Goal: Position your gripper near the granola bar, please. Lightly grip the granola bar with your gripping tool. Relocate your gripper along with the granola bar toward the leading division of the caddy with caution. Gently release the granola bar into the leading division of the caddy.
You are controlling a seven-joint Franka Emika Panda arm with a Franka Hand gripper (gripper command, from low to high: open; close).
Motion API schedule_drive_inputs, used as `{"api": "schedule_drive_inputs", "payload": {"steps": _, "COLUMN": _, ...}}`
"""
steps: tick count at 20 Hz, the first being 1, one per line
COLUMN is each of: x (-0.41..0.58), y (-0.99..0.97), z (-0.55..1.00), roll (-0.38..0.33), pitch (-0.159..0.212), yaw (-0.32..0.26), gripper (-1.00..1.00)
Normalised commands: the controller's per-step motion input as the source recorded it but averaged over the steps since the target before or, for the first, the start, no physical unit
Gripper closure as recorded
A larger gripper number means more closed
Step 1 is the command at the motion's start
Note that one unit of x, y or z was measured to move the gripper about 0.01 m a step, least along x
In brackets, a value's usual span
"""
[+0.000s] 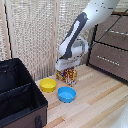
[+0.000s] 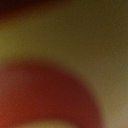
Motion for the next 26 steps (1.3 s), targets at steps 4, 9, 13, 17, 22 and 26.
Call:
{"api": "schedule_drive_inputs", "payload": {"steps": 4, "x": -0.034, "y": 0.00, "z": -0.01, "roll": -0.041, "pitch": 0.007, "yaw": 0.000, "gripper": 1.00}}
{"api": "schedule_drive_inputs", "payload": {"steps": 9, "x": 0.072, "y": 0.02, "z": 0.00, "roll": -0.004, "pitch": 0.036, "yaw": 0.025, "gripper": 1.00}}
{"api": "schedule_drive_inputs", "payload": {"steps": 13, "x": 0.123, "y": 0.08, "z": 0.25, "roll": 0.000, "pitch": 0.061, "yaw": -0.037, "gripper": 1.00}}
{"api": "schedule_drive_inputs", "payload": {"steps": 17, "x": 0.167, "y": 0.00, "z": 0.86, "roll": 0.044, "pitch": 0.044, "yaw": -0.129, "gripper": 1.00}}
{"api": "schedule_drive_inputs", "payload": {"steps": 22, "x": 0.152, "y": -0.01, "z": 1.00, "roll": 0.017, "pitch": 0.041, "yaw": -0.170, "gripper": 1.00}}
{"api": "schedule_drive_inputs", "payload": {"steps": 26, "x": 0.156, "y": 0.00, "z": 1.00, "roll": 0.000, "pitch": 0.022, "yaw": -0.203, "gripper": 1.00}}
